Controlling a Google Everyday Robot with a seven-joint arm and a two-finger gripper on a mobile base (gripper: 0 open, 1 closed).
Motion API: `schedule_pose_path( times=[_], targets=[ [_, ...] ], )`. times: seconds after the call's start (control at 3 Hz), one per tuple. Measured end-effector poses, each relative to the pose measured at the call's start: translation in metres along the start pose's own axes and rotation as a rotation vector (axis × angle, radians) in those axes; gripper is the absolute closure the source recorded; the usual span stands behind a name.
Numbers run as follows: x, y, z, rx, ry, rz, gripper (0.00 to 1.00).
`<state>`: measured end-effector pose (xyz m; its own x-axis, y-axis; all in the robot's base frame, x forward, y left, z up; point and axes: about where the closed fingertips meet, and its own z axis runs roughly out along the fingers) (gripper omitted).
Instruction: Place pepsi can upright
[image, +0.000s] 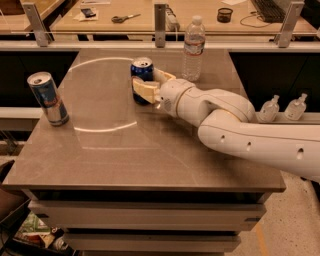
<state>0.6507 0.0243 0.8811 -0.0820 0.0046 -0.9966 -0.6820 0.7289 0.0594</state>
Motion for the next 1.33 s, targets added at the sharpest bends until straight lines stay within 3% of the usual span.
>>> schedule_pose_path(
  times=[1.0, 1.33],
  targets=[
    [-0.0052, 0.0046, 0.0018, -0.007, -0.007, -0.005, 0.15],
    [-0.0077, 0.0069, 0.0026, -0.011, -0.010, -0.008, 0.00]
  ],
)
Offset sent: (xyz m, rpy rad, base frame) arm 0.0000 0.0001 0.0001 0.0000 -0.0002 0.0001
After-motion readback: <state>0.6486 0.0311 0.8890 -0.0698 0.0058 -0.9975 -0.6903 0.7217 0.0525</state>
